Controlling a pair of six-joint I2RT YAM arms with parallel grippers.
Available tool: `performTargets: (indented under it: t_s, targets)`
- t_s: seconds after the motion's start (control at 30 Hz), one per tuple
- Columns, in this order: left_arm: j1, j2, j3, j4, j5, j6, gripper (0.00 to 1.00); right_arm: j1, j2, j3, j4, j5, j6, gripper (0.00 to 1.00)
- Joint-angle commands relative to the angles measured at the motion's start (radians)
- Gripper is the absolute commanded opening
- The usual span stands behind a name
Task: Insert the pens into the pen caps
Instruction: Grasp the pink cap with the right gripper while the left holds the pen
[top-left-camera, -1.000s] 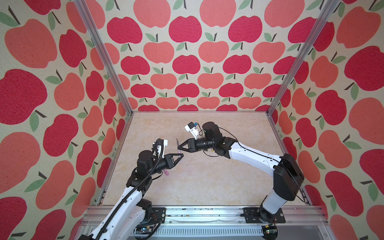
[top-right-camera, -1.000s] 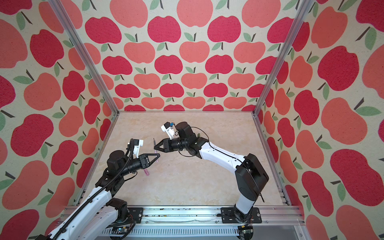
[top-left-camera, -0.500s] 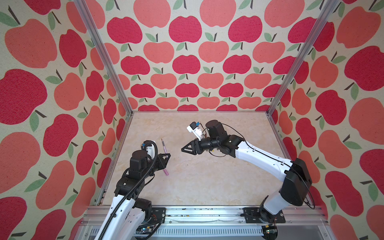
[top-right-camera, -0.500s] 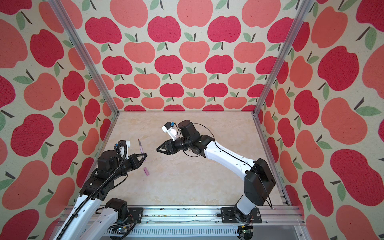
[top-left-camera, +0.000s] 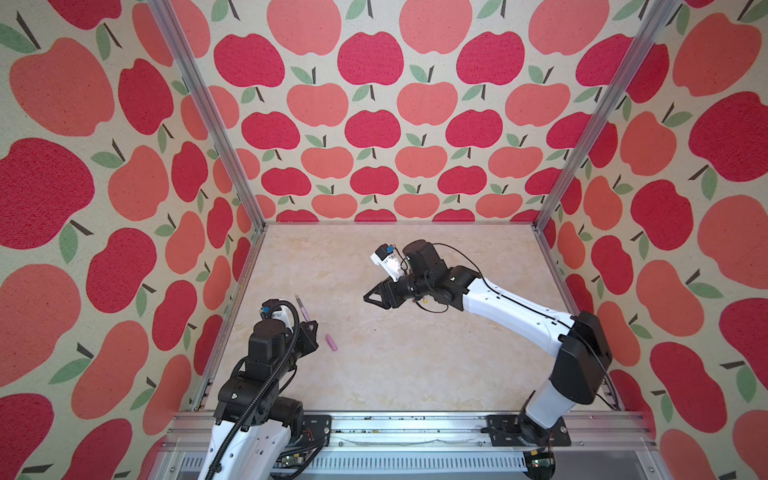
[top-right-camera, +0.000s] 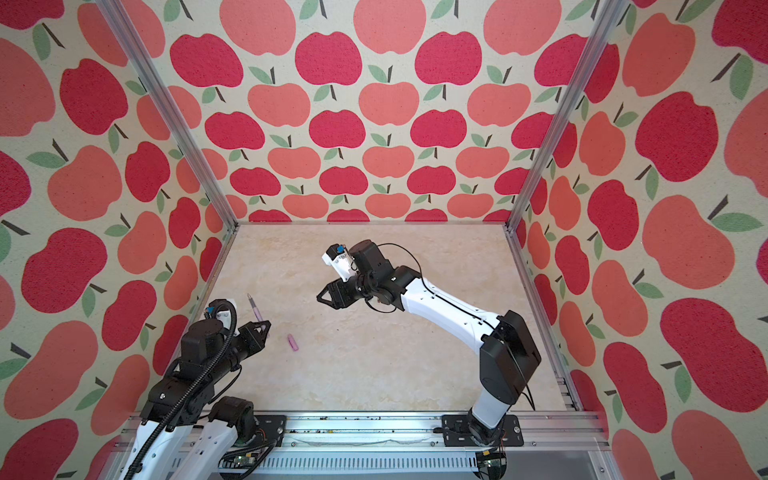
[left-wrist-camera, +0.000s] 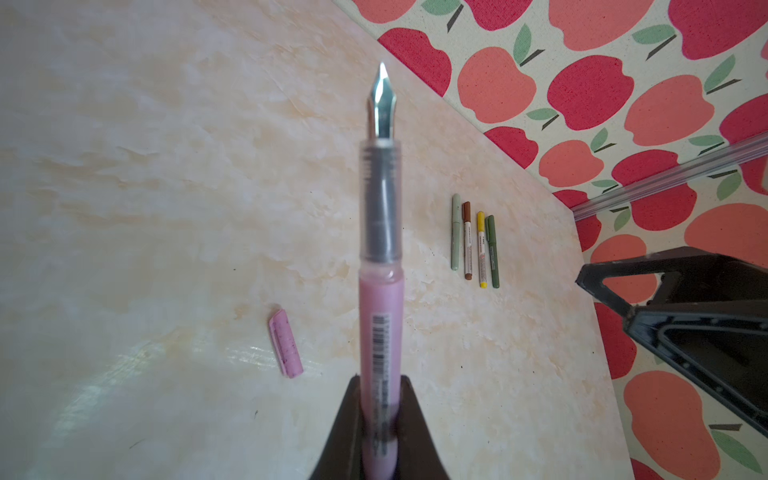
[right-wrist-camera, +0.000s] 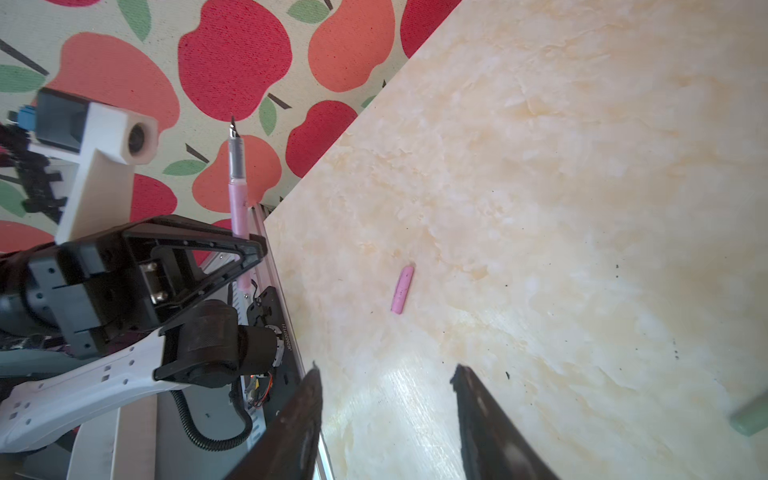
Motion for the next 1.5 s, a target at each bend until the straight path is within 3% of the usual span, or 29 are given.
performTargets:
  t_s: [0.0, 0.17, 0.63, 0.93, 1.47]
  targets:
    - [0.006, -0.026, 0.038, -0.107, -0.102, -0.041, 0.00, 0.006, 0.035, 0.062, -0.065, 0.078, -0.044, 0.54]
    - [0.005, -0.055, 0.060, -0.202, -0.178, -0.092, 0.00, 0.041, 0.143, 0.153, -0.182, 0.161, -0.048, 0.54]
    - [0.005, -0.102, 0.203, -0.387, -0.186, -0.176, 0.00, 0.238, 0.580, 0.551, -0.406, 0.311, -0.155, 0.61]
    - [0.005, -0.132, 0.222, -0.409, -0.183, -0.185, 0.00, 0.327, 0.760, 0.721, -0.496, 0.413, -0.204, 0.61]
    - [0.006, -0.147, 0.202, -0.378, -0.166, -0.172, 0.00, 0.341, 0.883, 0.805, -0.510, 0.519, -0.224, 0.38]
